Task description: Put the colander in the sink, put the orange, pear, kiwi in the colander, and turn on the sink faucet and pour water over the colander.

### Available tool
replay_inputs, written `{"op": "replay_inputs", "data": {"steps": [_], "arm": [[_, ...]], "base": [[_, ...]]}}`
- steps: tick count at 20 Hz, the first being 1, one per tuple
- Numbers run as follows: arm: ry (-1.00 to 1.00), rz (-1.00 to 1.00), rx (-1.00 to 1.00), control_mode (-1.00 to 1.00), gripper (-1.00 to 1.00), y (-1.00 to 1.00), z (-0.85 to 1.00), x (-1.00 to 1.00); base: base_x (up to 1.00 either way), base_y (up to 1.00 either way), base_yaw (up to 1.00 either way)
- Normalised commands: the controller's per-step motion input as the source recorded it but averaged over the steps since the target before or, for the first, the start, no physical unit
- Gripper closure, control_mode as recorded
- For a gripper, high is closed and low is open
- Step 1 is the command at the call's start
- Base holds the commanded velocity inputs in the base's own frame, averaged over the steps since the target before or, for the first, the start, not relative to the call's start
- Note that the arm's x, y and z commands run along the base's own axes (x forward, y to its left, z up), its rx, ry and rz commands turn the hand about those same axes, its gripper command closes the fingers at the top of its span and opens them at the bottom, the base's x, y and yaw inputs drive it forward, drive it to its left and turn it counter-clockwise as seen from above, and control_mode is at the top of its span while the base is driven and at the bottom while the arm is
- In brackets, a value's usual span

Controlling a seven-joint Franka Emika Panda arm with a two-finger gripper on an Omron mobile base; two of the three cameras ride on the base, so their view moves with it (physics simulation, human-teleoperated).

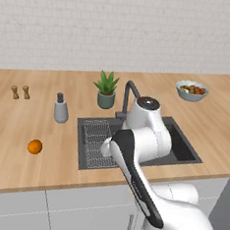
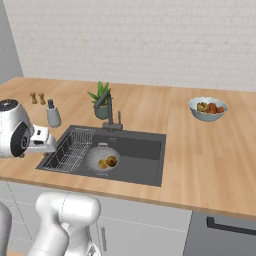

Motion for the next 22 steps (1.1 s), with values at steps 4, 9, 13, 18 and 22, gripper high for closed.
{"op": "replay_inputs", "data": {"steps": [4,9,13,18,22], "arm": [[0.04,0.00,0.00,-1.00,-1.00,0.97,0.21,0.00],[0.00,0.00,0.00,-1.00,-1.00,0.86,0.13,0.03],[0.01,0.00,0.00,-1.00,-1.00,0.75,0.00,0.17],[0.01,0.00,0.00,-1.00,-1.00,0.50,0.00,0.47],[0.01,0.00,0.00,-1.00,-1.00,0.46,-0.08,0.61]], "base": [[0.00,0.00,0.00],[0.00,0.00,0.00],[0.00,0.00,0.00],[0.00,0.00,0.00],[0.00,0.00,0.00]]}}
